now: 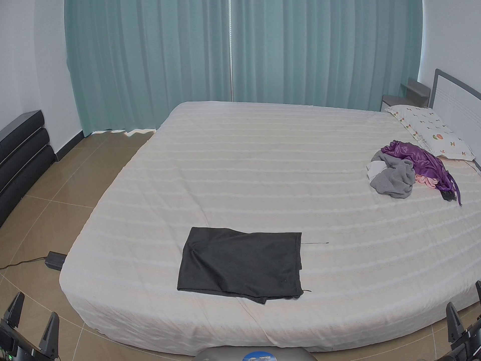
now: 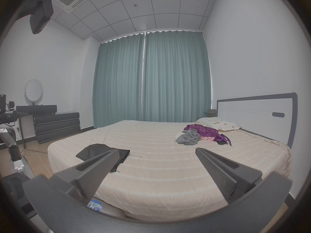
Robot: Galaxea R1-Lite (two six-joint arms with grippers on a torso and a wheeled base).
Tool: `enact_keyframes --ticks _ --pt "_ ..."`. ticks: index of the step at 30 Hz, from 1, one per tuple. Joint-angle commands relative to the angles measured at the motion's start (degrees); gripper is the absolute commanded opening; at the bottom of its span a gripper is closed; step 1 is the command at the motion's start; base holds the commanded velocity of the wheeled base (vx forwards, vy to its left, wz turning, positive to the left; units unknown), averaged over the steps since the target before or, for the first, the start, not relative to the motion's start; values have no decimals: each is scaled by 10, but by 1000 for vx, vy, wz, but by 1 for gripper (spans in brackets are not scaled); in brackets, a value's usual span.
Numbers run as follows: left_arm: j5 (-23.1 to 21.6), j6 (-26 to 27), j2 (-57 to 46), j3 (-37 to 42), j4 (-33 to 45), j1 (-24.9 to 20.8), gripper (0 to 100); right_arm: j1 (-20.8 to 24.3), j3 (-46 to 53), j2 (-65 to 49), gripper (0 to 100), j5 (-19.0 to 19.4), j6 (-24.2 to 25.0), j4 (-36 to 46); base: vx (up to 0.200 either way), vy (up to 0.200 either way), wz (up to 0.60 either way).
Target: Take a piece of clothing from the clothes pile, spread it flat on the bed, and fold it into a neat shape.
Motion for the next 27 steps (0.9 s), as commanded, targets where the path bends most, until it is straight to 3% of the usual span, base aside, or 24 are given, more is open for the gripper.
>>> enact_keyframes --ticks 1,7,13,27 --pt "19 -2 -6 6 14 0 100 2 10 -7 100 0 2 -2 0 0 0" --pt "49 9 -6 10 28 1 100 2 10 -7 100 0 3 -3 0 0 0" --pt "23 38 -6 10 30 0 100 2 10 -7 100 0 4 -3 0 0 0" --pt "25 35 -6 10 30 0 100 2 10 -7 100 0 12 -3 0 0 0"
